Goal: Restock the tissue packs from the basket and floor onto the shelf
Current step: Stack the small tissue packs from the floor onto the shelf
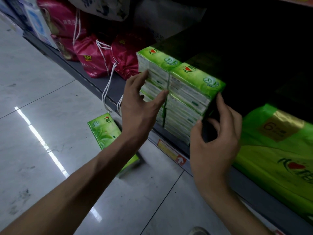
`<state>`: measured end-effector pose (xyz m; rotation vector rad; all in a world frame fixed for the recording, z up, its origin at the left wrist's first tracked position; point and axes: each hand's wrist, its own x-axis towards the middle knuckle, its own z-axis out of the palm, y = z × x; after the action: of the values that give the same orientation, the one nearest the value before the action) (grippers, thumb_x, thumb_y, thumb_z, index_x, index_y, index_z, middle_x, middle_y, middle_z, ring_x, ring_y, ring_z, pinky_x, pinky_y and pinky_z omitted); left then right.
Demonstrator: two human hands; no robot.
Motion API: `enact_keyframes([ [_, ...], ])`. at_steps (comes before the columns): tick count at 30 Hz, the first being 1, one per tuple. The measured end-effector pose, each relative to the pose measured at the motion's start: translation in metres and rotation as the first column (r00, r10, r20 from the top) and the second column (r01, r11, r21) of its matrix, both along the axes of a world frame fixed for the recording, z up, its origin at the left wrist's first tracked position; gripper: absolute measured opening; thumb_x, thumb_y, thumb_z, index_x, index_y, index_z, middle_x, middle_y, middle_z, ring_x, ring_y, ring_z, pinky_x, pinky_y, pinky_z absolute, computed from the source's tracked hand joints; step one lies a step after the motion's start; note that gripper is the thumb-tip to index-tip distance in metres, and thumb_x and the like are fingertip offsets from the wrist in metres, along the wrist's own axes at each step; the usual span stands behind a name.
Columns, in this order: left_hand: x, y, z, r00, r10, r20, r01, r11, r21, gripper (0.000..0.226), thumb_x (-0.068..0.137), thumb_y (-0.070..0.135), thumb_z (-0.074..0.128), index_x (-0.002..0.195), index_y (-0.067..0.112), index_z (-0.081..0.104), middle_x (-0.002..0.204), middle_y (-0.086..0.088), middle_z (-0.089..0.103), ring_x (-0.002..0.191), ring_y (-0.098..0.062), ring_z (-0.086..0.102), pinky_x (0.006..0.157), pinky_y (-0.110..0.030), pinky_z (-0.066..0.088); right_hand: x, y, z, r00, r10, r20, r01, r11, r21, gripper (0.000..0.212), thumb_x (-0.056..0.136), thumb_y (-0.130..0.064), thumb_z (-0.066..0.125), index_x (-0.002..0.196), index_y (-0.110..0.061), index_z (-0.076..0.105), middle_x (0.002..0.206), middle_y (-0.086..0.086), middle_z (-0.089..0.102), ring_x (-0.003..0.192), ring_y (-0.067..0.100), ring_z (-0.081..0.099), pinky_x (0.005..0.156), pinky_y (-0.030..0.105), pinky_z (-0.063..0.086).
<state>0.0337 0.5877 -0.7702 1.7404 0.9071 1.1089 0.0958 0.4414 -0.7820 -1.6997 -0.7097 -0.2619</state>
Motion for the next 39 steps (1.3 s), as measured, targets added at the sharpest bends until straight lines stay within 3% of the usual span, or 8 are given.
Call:
enact_keyframes([
  [8, -0.006, 0.000, -0.001, 0.996, -0.063, -0.066, 0.065, 0.998, 0.021, 0.067, 0.093, 0.031, 0.078, 0.154, 0.022, 0.050, 0.150, 0.008, 0.049, 0.135, -0.006, 0.051, 0.107, -0.031, 0.049, -0.008, -0.010, 0.005, 0.994, 0.023, -0.103, -0.029, 0.998, -0.051, 0.067, 0.095, -0.002, 0.067, 0.154, -0.026, 0.046, 0.144, -0.011, 0.045, 0.111, -0.001, 0.060, 0.088, 0.008, 0.048],
  [11, -0.010, -0.006, -0.001, 0.988, -0.110, -0.105, 0.114, 0.993, 0.036, 0.065, 0.095, 0.029, 0.076, 0.154, 0.023, 0.048, 0.150, 0.007, 0.047, 0.135, -0.006, 0.050, 0.109, -0.031, 0.048, -0.022, -0.019, 0.005, 0.986, 0.054, -0.159, -0.063, 0.997, -0.053, 0.062, 0.095, 0.002, 0.066, 0.149, -0.024, 0.051, 0.136, -0.009, 0.052, 0.112, -0.012, 0.056, 0.087, 0.013, 0.051],
  [16, -0.029, -0.012, -0.012, 0.970, -0.191, -0.147, 0.198, 0.980, 0.030, 0.051, 0.098, 0.025, 0.072, 0.147, 0.028, 0.057, 0.145, 0.010, 0.054, 0.131, -0.005, 0.055, 0.109, -0.037, 0.050, -0.050, -0.022, 0.002, 0.978, 0.111, -0.175, -0.121, 0.992, -0.044, 0.053, 0.095, -0.001, 0.068, 0.134, -0.035, 0.057, 0.128, -0.012, 0.055, 0.108, -0.010, 0.057, 0.079, 0.016, 0.052],
  [20, -0.058, -0.010, -0.038, 0.983, -0.073, -0.170, 0.072, 0.997, -0.008, 0.040, 0.097, 0.020, 0.070, 0.136, 0.029, 0.065, 0.132, 0.010, 0.064, 0.119, -0.002, 0.061, 0.101, -0.033, 0.054, -0.062, -0.007, -0.009, 0.957, 0.229, -0.177, -0.260, 0.949, -0.179, 0.047, 0.094, -0.011, 0.072, 0.127, -0.042, 0.060, 0.119, -0.022, 0.056, 0.100, 0.000, 0.063, 0.078, 0.017, 0.053],
  [25, -0.106, 0.005, -0.089, 0.928, 0.130, -0.349, -0.165, 0.984, -0.070, 0.038, 0.095, 0.015, 0.067, 0.132, 0.024, 0.066, 0.125, 0.004, 0.066, 0.113, -0.013, 0.064, 0.095, -0.038, 0.056, -0.071, 0.023, -0.036, 0.866, 0.393, -0.309, -0.499, 0.730, -0.467, 0.033, 0.095, -0.017, 0.069, 0.122, -0.035, 0.064, 0.117, -0.017, 0.058, 0.107, 0.002, 0.059, 0.085, 0.020, 0.055],
  [31, -0.138, 0.023, -0.132, 0.833, 0.077, -0.548, -0.266, 0.925, -0.273, 0.052, 0.091, 0.017, 0.071, 0.141, 0.016, 0.058, 0.130, -0.010, 0.061, 0.111, -0.025, 0.064, 0.090, -0.039, 0.055, -0.071, 0.063, -0.086, 0.766, 0.310, -0.563, -0.641, 0.420, -0.642, 0.043, 0.089, -0.022, 0.068, 0.131, -0.025, 0.063, 0.123, 0.000, 0.066, 0.110, 0.019, 0.064, 0.093, 0.036, 0.055],
  [36, -0.143, 0.035, -0.143, 0.883, 0.061, -0.466, -0.350, 0.746, -0.566, 0.058, 0.092, 0.011, 0.072, 0.145, 0.006, 0.050, 0.123, -0.017, 0.065, 0.099, -0.032, 0.065, 0.086, -0.045, 0.058, -0.065, 0.089, -0.114, 0.789, 0.302, -0.535, -0.607, 0.251, -0.754, 0.065, 0.088, -0.028, 0.070, 0.145, -0.015, 0.042, 0.136, 0.014, 0.050, 0.123, 0.036, 0.055, 0.097, 0.045, 0.052],
  [39, -0.144, 0.037, -0.139, 0.919, 0.061, -0.388, -0.342, 0.612, -0.713, 0.028, 0.095, 0.007, 0.066, 0.120, 0.011, 0.053, 0.100, -0.013, 0.065, 0.092, -0.031, 0.064, 0.094, -0.056, 0.060, -0.069, 0.101, -0.123, 0.803, 0.306, -0.511, -0.575, 0.173, -0.800, 0.078, 0.083, -0.042, 0.078, 0.143, -0.011, 0.038, 0.138, 0.016, 0.046, 0.127, 0.036, 0.049, 0.098, 0.045, 0.049],
])
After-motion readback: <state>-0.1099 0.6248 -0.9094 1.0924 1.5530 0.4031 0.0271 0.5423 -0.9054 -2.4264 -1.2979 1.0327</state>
